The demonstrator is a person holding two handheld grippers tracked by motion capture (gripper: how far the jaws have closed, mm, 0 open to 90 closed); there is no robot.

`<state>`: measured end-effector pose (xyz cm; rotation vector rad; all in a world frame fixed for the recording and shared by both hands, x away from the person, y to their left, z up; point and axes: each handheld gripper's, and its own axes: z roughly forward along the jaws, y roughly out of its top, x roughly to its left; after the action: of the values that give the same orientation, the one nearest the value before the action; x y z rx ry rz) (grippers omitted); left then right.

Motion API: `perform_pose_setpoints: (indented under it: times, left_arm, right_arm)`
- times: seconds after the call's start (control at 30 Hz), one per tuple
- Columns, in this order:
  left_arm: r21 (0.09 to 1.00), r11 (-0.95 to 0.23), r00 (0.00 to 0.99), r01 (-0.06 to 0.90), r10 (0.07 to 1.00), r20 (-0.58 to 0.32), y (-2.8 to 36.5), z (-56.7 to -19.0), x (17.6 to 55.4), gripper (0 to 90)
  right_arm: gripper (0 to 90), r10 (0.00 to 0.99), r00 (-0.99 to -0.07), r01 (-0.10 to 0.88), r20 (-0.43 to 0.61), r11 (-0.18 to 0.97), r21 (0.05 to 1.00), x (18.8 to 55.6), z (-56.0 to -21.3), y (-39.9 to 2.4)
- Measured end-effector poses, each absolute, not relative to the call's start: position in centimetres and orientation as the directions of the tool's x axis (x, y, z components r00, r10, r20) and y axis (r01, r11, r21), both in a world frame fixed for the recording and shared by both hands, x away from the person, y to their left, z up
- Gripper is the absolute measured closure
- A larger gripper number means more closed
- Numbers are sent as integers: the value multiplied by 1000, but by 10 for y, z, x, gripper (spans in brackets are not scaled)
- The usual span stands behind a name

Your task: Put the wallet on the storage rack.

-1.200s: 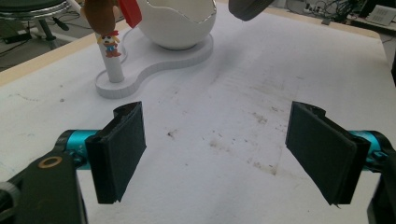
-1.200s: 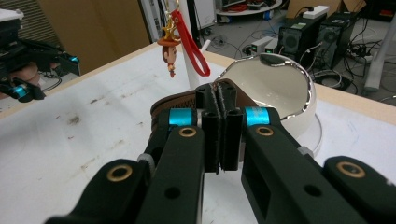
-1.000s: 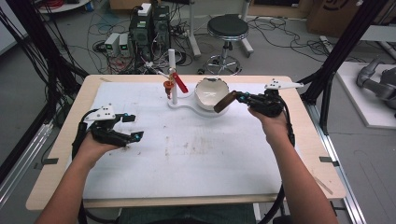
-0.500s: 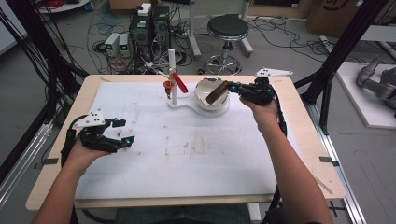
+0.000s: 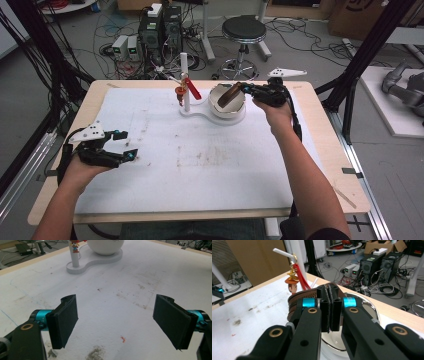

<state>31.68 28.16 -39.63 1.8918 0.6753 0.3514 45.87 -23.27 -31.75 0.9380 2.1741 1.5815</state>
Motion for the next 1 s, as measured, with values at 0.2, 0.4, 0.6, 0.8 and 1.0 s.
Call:
perform_pose_setpoints:
  times: [0.2, 0.4, 0.6, 0.8, 1.0]
  left_arm:
    - [908, -297, 800, 296, 597, -65, 281, -398, 317, 200]
    - [907, -299, 804, 296, 591, -67, 278, -399, 318, 200]
    - [906, -301, 803, 297, 592, -67, 278, -400, 319, 200]
    - [905, -301, 803, 302, 591, -71, 278, -401, 320, 200]
    - [905, -300, 806, 300, 588, -72, 276, -402, 326, 200]
  right_arm:
    - [900, 663, -734, 353, 148, 186, 917, 469, -327, -231]
    - [900, 675, -720, 386, 161, 196, 901, 479, -343, -227]
    - [892, 688, -700, 447, 192, 211, 869, 484, -365, -224]
    - [644, 693, -698, 428, 181, 202, 881, 480, -358, -227]
    - [562, 698, -699, 412, 157, 213, 886, 469, -348, -231]
